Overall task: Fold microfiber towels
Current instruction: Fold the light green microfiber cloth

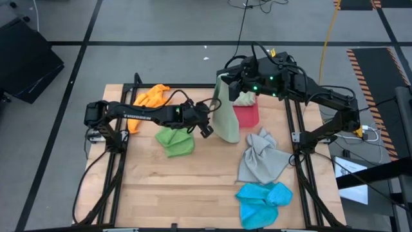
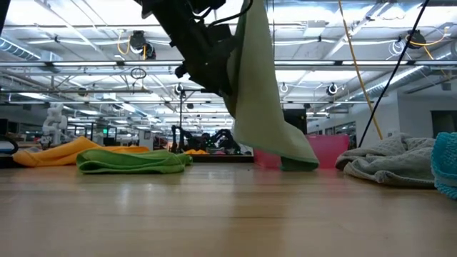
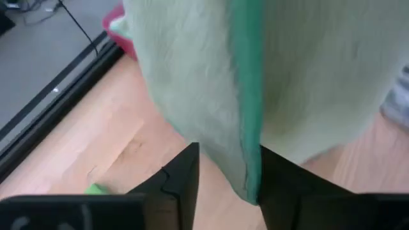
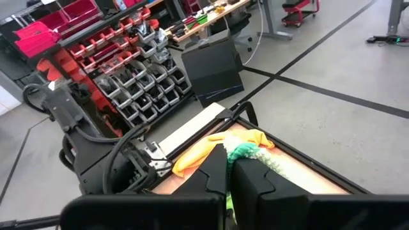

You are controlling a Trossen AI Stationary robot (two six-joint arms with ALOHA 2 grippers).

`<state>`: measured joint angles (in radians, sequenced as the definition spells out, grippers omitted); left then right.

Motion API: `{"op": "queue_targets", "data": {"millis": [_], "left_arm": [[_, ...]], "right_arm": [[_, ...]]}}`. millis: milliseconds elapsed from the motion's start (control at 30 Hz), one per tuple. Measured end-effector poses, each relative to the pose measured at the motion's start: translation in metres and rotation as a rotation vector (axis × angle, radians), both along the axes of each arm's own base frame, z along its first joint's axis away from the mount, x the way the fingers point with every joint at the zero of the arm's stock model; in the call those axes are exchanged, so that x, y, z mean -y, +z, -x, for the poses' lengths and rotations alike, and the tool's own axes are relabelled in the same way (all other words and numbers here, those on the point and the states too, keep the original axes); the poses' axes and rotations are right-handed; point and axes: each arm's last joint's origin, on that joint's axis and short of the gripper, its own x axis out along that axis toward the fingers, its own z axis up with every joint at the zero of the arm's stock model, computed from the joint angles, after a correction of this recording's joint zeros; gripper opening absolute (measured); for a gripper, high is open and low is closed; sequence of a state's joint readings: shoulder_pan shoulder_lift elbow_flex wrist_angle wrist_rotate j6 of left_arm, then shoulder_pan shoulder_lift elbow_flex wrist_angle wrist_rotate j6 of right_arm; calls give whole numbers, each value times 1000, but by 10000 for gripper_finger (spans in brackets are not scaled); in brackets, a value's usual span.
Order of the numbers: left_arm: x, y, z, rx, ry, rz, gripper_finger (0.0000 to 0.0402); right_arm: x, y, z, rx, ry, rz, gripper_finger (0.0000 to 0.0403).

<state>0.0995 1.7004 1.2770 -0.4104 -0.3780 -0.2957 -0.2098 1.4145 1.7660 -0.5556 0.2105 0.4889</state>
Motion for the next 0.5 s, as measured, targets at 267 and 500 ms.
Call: {"op": "queue_targets", "data": {"millis": [267,500], "left_arm": [[-12,0,1,14,17,20,202],[-16,0,2,9,38,37,189]], "right_arm": [[5,2,5,10,5,-7,0],[5,2,5,10,6,-7,0]]}}
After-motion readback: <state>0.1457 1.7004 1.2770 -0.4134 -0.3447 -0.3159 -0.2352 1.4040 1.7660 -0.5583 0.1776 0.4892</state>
